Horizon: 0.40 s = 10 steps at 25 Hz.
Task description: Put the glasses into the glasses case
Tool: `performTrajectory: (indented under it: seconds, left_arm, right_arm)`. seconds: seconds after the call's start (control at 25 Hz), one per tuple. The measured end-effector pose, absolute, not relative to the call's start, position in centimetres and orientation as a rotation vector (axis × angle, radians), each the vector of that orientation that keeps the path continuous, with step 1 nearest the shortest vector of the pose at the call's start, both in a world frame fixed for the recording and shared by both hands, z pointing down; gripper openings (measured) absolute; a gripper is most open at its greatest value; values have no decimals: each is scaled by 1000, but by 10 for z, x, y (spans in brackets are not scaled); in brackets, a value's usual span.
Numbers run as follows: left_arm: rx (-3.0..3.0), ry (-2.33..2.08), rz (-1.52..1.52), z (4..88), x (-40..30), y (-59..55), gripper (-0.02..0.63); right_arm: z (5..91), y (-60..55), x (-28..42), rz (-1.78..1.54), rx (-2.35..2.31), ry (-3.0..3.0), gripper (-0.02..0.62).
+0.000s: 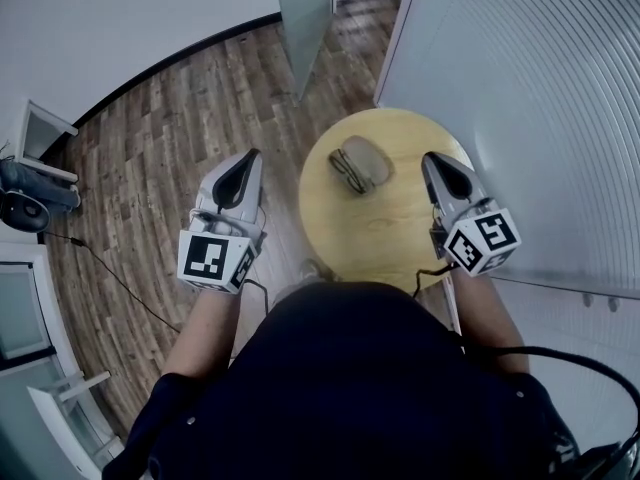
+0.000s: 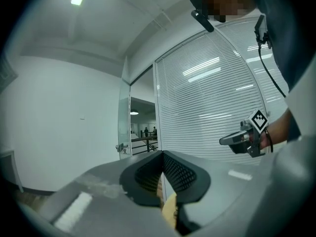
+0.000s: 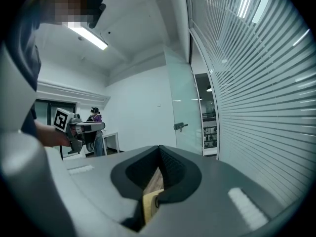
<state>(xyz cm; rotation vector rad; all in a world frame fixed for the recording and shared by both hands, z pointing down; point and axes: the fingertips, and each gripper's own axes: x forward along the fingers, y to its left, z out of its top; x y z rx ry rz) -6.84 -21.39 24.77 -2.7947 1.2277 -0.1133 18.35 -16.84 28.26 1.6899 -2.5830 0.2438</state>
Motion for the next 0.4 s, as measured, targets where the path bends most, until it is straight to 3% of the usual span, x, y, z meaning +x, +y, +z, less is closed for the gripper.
performTrajectory:
  seconds: [0.4]
  left_arm:
    - [-2803, 1221, -86, 249, -63, -205, 0]
  right_arm:
    - [283, -160, 186, 229, 1649, -2567, 9]
